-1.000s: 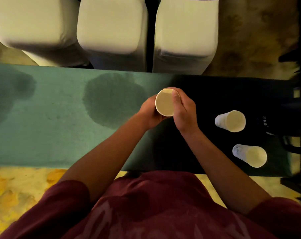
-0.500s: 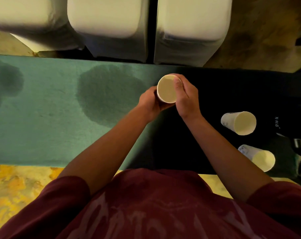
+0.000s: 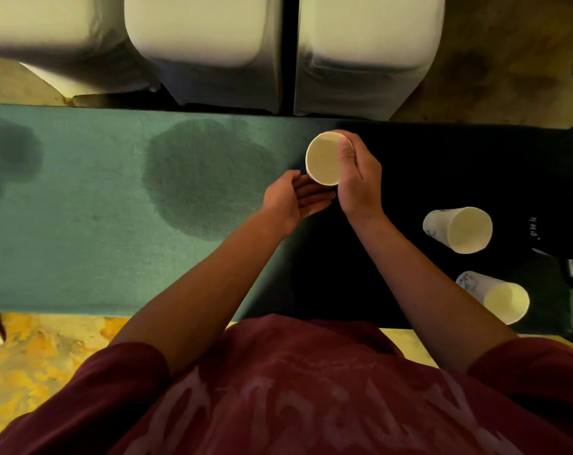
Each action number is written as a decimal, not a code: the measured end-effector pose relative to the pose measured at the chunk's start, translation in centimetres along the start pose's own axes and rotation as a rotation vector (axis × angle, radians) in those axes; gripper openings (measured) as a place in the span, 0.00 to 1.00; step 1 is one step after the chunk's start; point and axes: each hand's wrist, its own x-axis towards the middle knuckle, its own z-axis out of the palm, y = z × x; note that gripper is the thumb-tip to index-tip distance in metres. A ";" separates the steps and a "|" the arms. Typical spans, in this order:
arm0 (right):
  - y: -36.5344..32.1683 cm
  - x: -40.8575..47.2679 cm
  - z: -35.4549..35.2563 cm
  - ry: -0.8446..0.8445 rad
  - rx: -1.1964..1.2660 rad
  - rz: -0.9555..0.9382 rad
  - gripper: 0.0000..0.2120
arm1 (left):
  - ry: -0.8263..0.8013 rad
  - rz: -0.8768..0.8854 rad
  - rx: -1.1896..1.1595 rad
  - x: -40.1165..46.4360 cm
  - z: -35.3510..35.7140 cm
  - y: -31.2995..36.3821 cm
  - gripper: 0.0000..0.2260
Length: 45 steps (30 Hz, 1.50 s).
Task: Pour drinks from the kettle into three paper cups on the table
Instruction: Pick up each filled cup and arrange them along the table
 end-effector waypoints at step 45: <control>-3.6 -9.9 -5.6 0.159 0.070 -0.125 0.12 | -0.069 -0.027 0.252 -7.4 -4.3 -7.7 0.17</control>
